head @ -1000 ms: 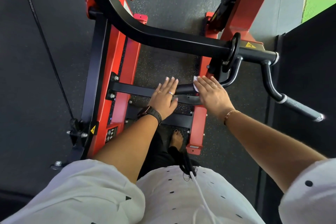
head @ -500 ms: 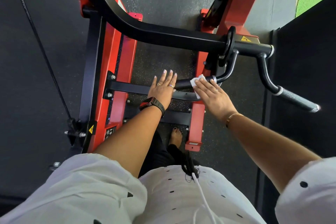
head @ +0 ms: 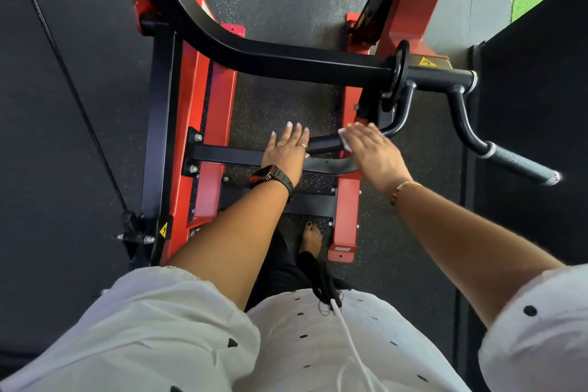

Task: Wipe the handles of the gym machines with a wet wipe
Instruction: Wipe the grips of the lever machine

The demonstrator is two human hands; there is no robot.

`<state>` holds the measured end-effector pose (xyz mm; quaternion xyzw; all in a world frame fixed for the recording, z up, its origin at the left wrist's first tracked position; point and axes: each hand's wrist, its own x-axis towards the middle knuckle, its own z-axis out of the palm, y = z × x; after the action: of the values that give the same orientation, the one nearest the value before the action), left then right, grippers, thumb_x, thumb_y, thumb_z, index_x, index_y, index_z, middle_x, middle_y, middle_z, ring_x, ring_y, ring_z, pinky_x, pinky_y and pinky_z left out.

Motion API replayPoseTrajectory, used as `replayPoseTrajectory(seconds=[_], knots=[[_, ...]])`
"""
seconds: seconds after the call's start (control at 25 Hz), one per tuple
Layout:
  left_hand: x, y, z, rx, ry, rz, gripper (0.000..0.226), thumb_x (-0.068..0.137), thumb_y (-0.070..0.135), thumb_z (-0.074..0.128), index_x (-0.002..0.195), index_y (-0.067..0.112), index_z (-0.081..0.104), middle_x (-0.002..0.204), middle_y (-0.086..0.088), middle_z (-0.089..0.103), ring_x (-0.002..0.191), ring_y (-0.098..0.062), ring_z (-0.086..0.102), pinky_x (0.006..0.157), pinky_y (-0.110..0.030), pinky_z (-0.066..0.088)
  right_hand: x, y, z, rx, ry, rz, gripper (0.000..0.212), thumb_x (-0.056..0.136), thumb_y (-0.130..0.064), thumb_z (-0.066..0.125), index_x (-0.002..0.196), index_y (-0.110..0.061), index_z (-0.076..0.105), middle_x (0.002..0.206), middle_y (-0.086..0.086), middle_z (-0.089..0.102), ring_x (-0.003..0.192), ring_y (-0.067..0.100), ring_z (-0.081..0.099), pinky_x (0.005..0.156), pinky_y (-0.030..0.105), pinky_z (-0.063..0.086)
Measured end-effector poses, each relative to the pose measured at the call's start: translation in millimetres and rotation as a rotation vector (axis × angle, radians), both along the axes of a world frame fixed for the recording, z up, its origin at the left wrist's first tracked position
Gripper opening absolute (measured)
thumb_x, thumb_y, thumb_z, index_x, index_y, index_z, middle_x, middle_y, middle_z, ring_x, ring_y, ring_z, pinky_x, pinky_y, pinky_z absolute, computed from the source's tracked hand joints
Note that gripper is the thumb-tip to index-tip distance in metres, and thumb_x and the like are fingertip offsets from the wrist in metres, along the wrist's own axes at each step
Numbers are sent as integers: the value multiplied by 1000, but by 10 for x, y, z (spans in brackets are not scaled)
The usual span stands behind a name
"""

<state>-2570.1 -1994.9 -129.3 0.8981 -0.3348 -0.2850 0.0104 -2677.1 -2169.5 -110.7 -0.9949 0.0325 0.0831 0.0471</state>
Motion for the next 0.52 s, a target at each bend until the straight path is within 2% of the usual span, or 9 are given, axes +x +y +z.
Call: replayPoseTrajectory(seconds=[0.12,0.24,0.4,0.44,0.52], knots=[[10,7,4,-36,38,12,57,103,13,34,153,18,6,161,-2,3,148,-22,-6,118,-45,5,78,26,80,-12,11,-228,38,93,-16,35,121,-6,58,120,14,63,120,31,54,117,45,22],[17,9,25,-107,104,114,55,101,16,40,152,18,17,160,-2,12,148,-26,0,117,-45,13,514,395,180,59,200,-385,31,98,-22,36,114,-8,58,108,13,67,110,31,59,116,44,19],[6,-20,48,-111,137,201,53,101,21,42,150,13,24,159,-5,17,147,-29,9,117,-44,19,915,639,247,266,484,-305,36,100,-30,28,118,-11,52,118,15,62,109,33,58,94,40,39],[7,-16,58,-108,134,202,53,101,22,43,150,13,24,159,-6,18,147,-29,10,117,-44,19,919,584,252,261,510,-264,37,100,-32,27,118,-12,52,118,15,62,108,33,58,91,39,39],[24,-1,64,-99,116,159,53,102,22,42,150,14,23,159,-5,17,147,-28,9,117,-43,20,808,339,242,164,513,-236,40,99,-35,26,119,-14,53,115,14,64,106,30,59,95,40,37]])
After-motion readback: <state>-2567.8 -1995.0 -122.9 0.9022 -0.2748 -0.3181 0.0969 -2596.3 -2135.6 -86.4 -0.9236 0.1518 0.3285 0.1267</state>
